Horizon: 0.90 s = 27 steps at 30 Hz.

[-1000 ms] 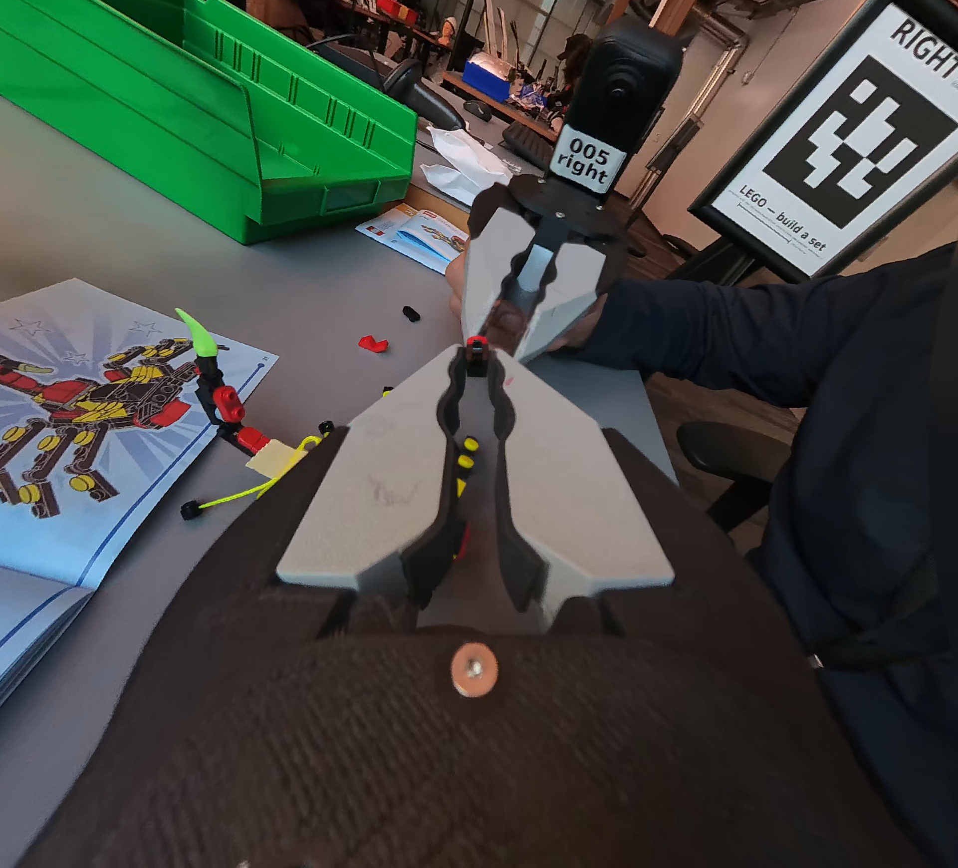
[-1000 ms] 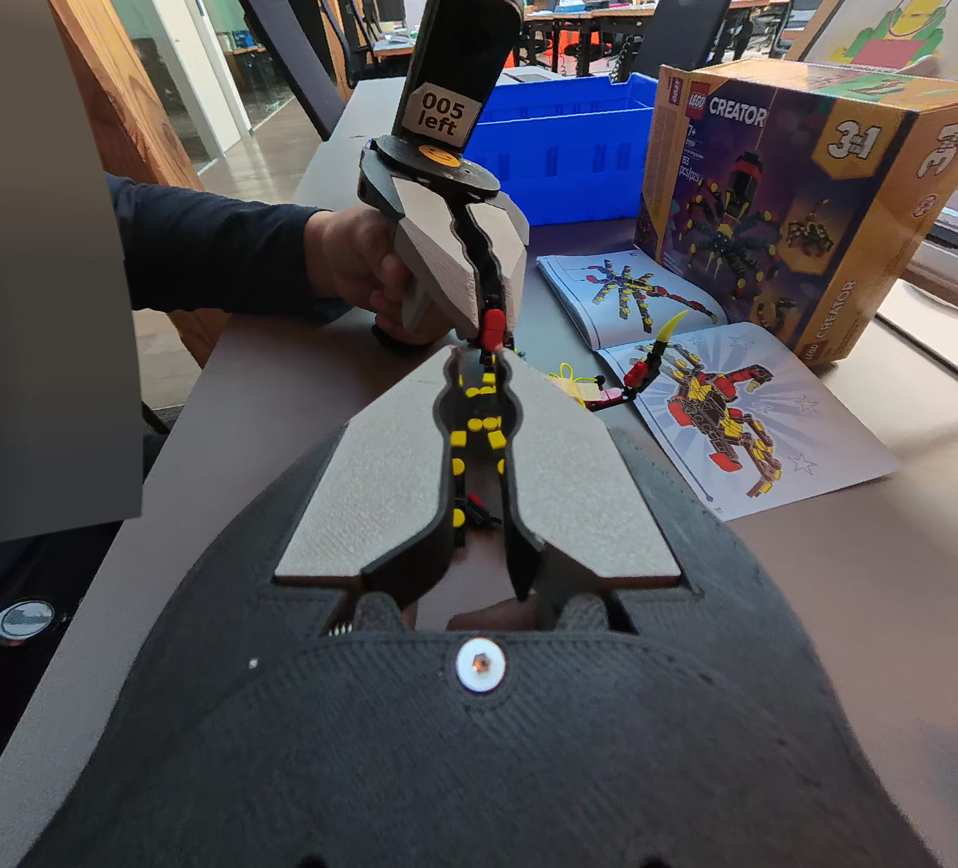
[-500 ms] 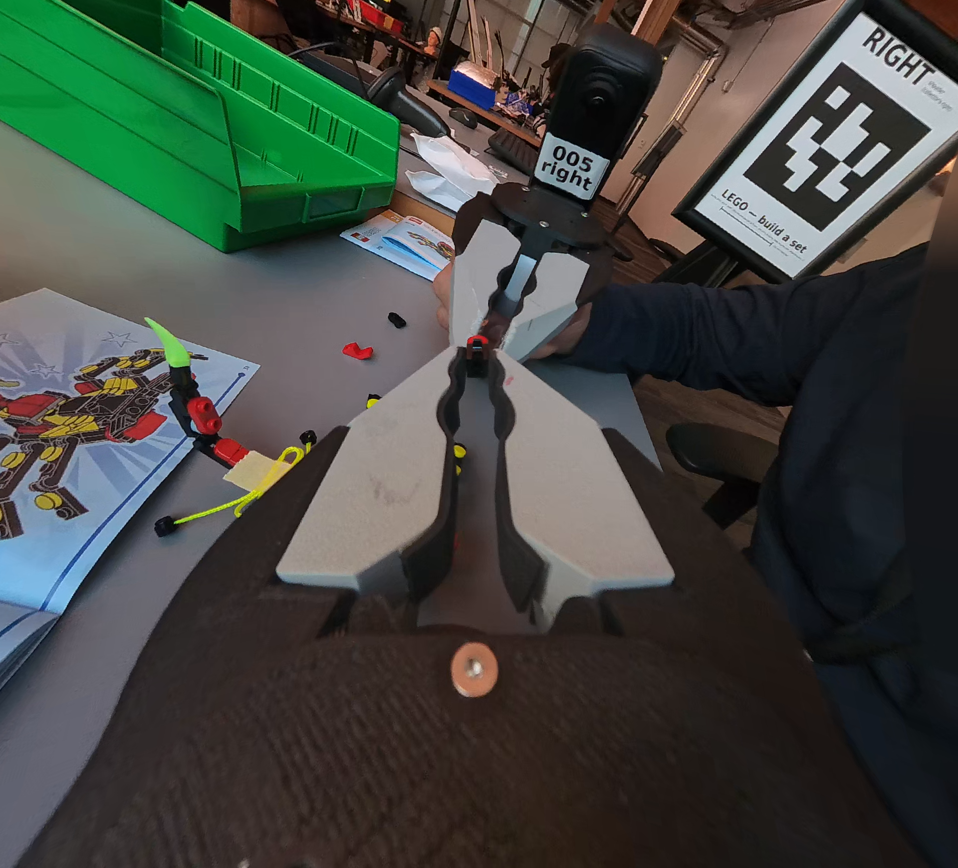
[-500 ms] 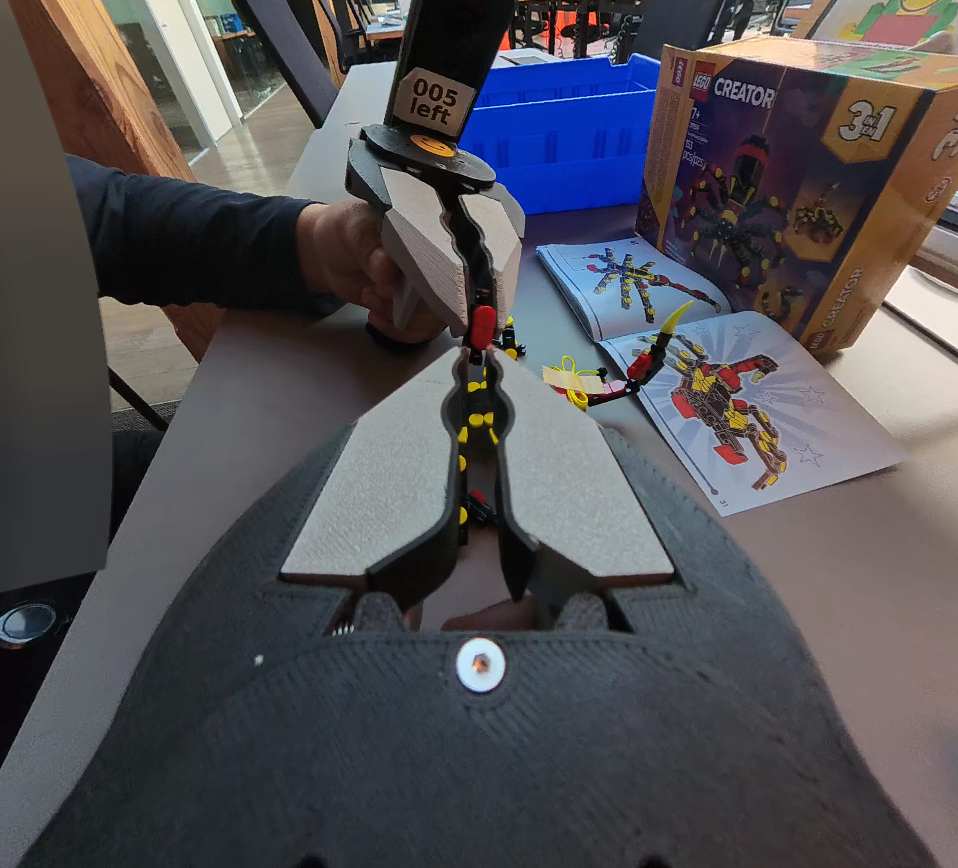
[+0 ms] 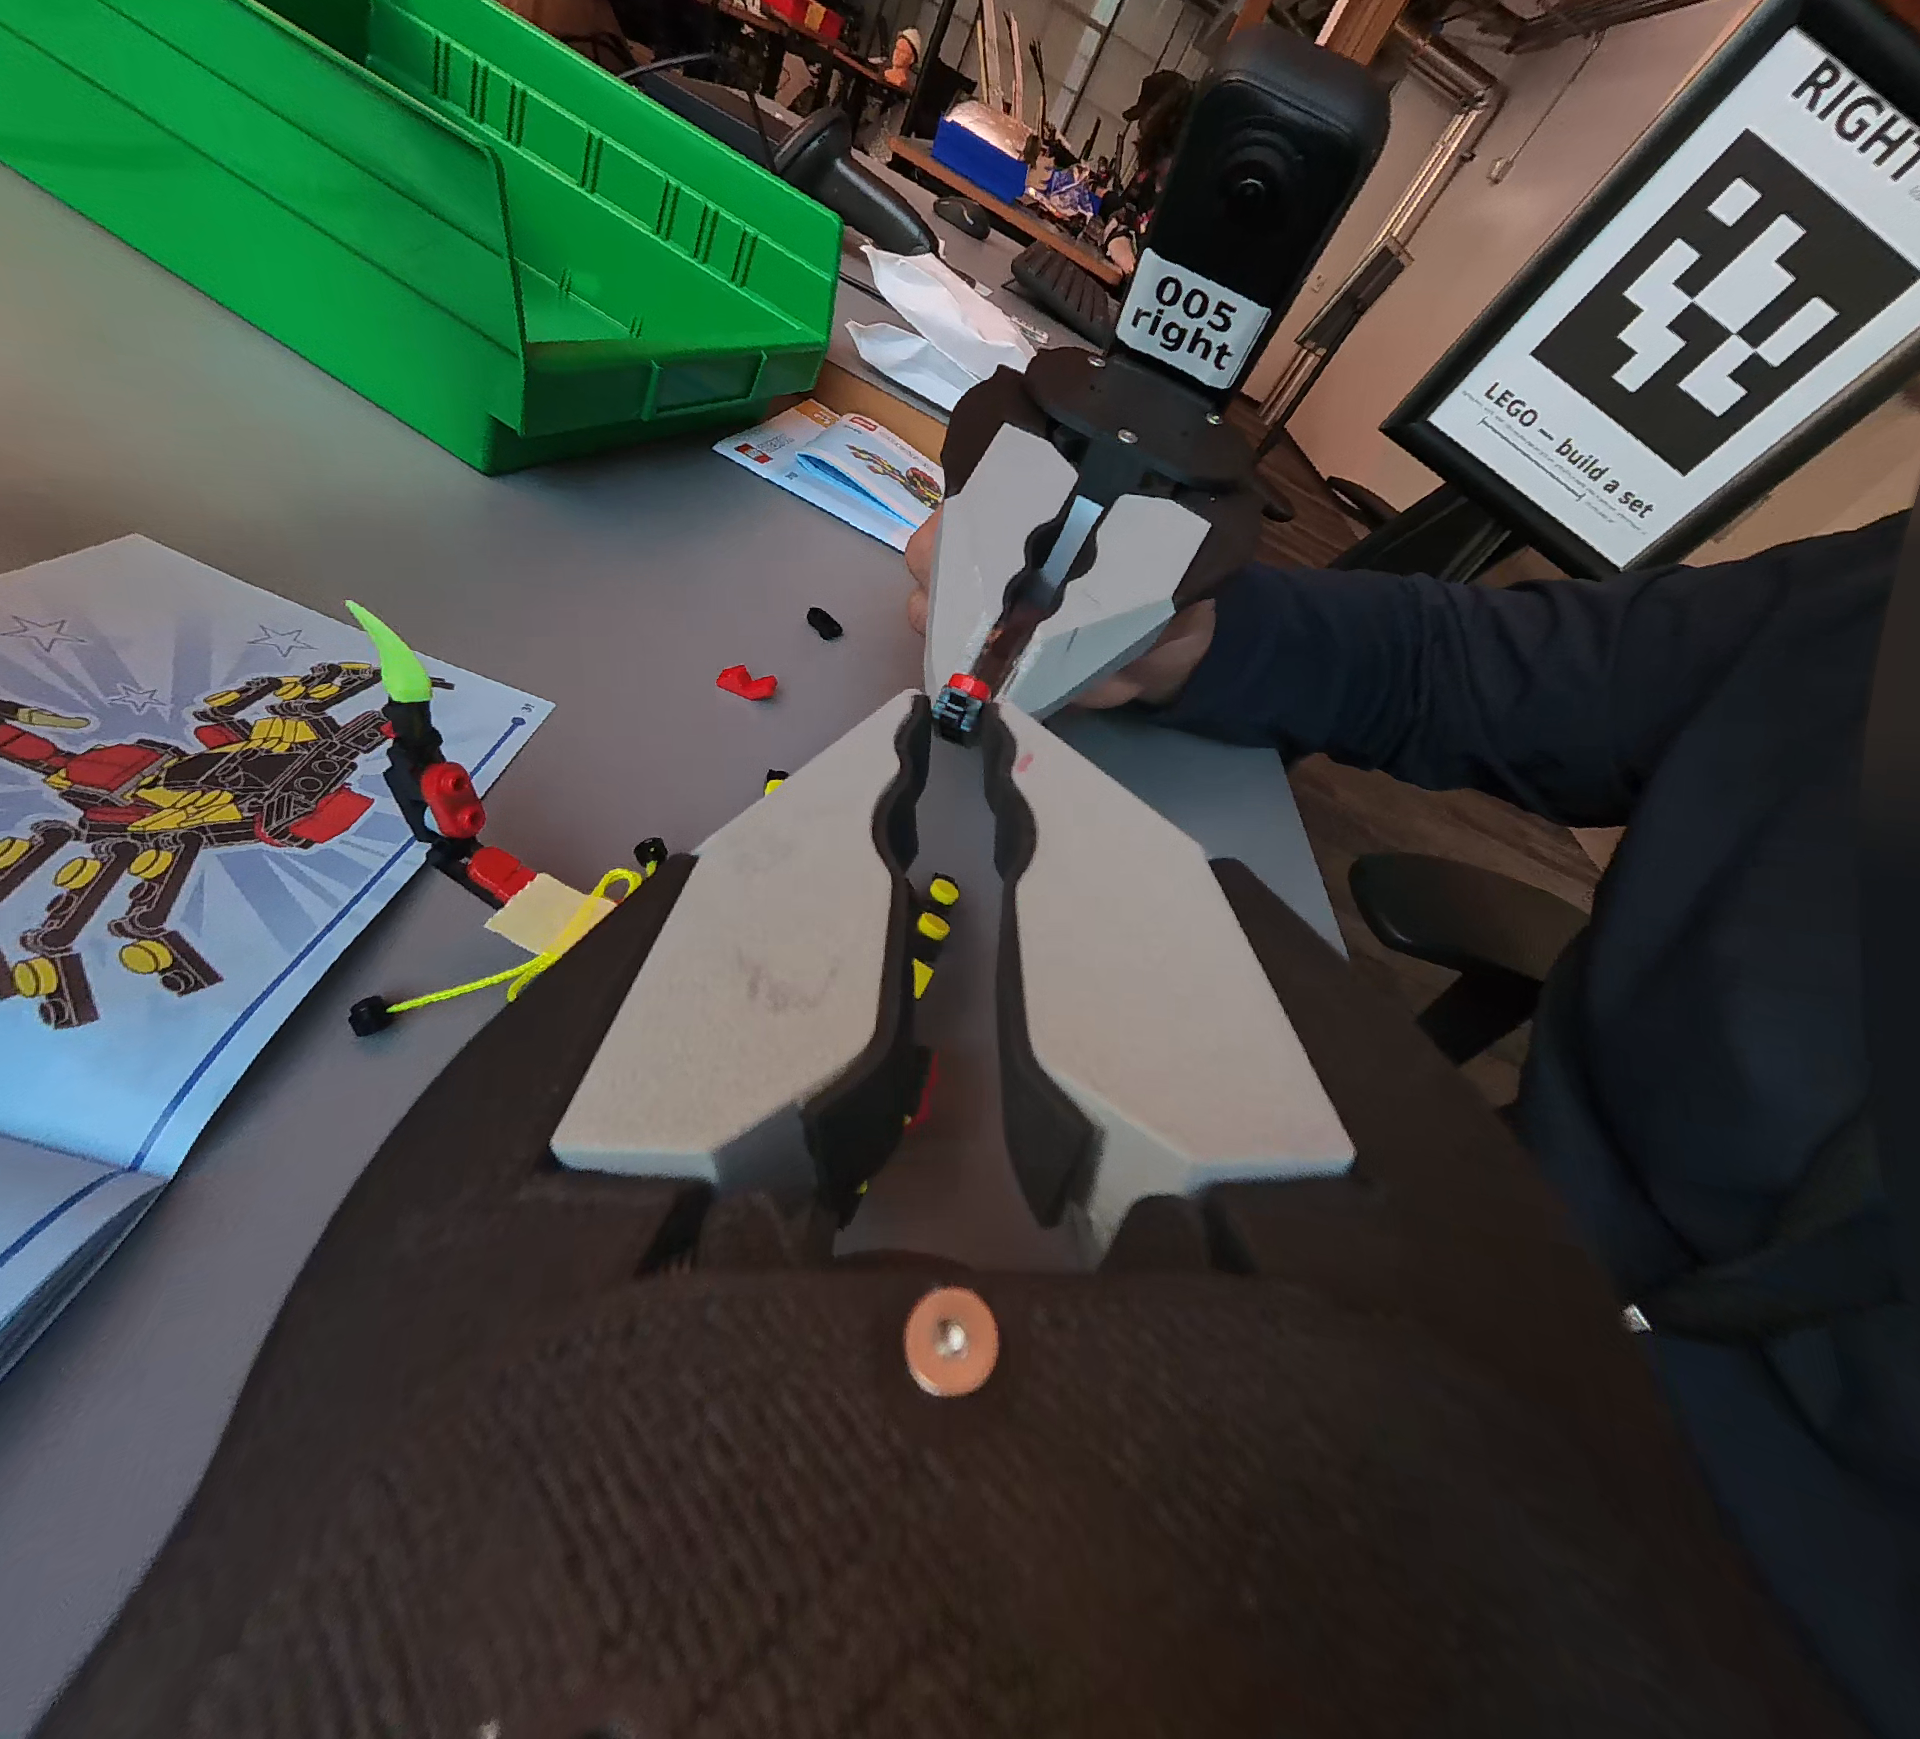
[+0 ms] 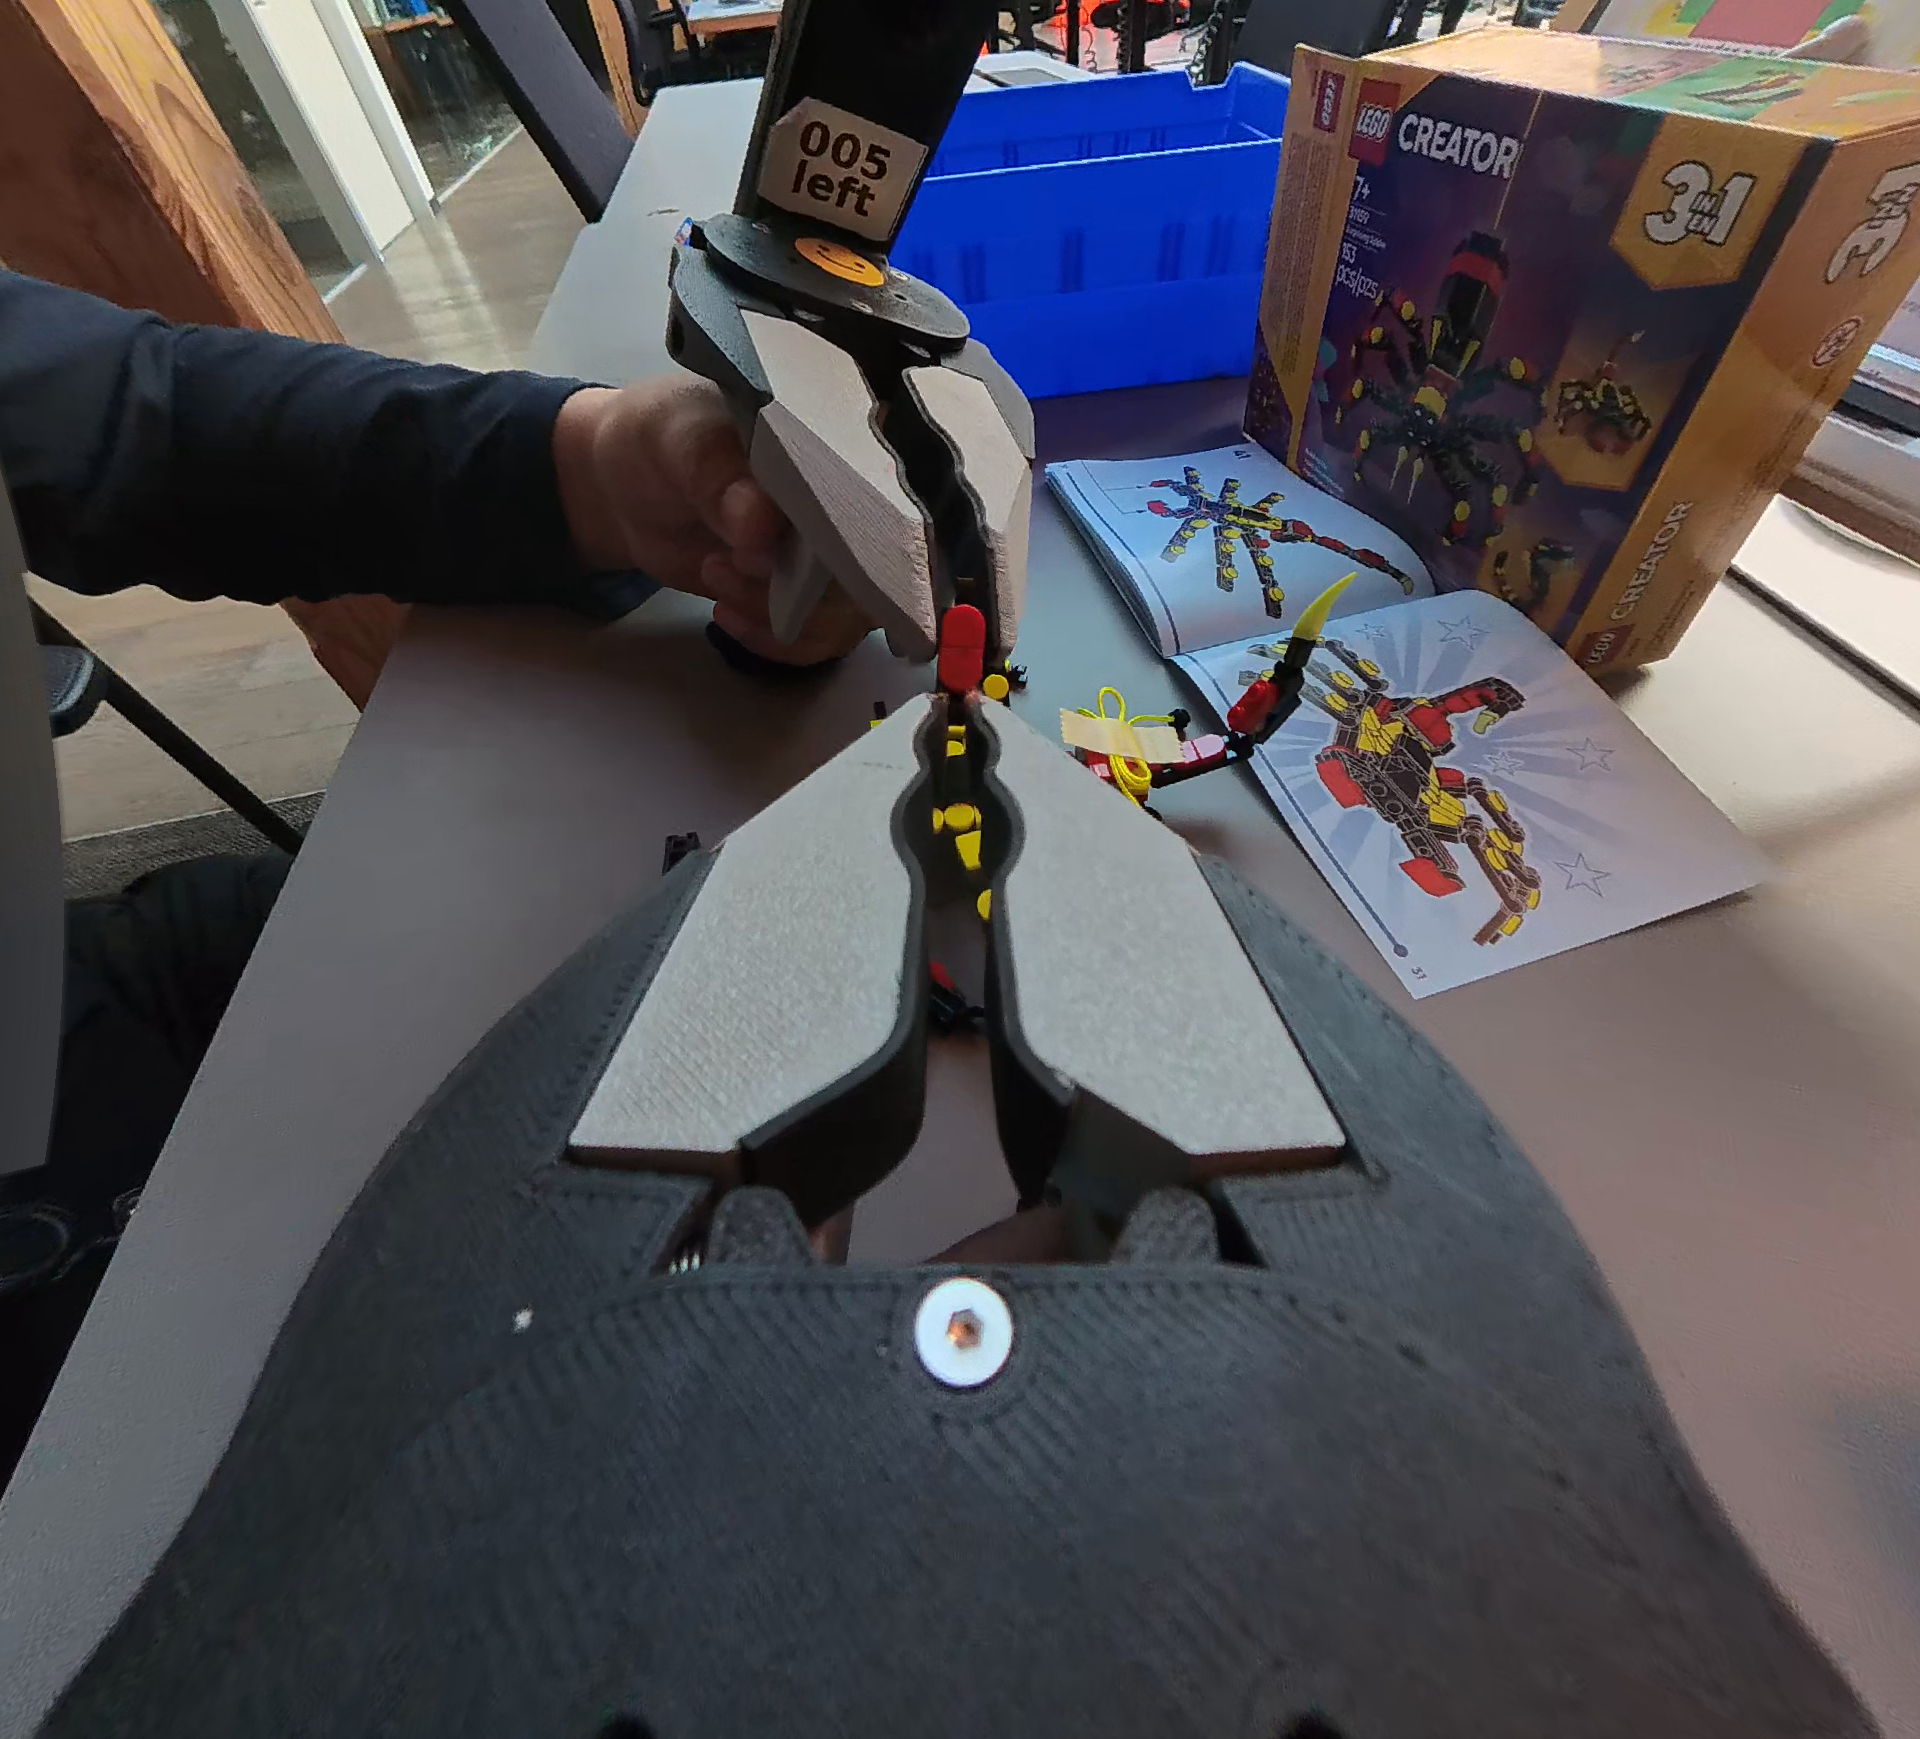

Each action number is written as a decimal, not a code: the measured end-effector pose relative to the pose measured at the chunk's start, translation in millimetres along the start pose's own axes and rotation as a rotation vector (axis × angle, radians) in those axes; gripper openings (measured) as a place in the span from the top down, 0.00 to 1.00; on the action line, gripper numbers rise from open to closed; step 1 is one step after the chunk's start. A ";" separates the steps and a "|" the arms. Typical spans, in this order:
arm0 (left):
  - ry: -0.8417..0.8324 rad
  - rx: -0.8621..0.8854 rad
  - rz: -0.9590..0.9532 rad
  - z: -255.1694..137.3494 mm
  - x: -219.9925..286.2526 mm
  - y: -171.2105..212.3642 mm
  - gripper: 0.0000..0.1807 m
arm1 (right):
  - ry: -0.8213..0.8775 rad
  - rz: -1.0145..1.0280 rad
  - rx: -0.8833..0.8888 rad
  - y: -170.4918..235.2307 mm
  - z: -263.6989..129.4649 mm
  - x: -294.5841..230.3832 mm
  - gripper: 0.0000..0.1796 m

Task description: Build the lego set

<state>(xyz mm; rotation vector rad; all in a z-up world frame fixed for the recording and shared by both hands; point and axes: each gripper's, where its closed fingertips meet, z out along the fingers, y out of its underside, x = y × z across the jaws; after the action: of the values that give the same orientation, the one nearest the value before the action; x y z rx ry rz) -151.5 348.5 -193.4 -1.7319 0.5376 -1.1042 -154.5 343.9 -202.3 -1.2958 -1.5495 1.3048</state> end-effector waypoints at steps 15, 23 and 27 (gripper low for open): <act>-0.044 -0.047 0.058 -3.0 -3.7 4.7 0.97 | 0.037 -0.075 -0.052 5.0 -0.7 2.3 1.00; -0.146 -0.016 0.008 -17.4 -26.9 -2.7 0.96 | 0.195 -0.187 -0.206 25.4 -4.9 29.8 1.00; -0.246 -0.092 0.093 -17.4 -36.9 6.2 0.96 | 0.193 -0.196 -0.254 35.5 -1.3 29.7 1.00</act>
<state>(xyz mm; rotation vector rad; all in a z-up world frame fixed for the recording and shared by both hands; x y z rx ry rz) -183.8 365.2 -213.0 -1.8715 0.5152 -0.7978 -151.7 372.3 -238.7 -1.3413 -1.6944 0.8566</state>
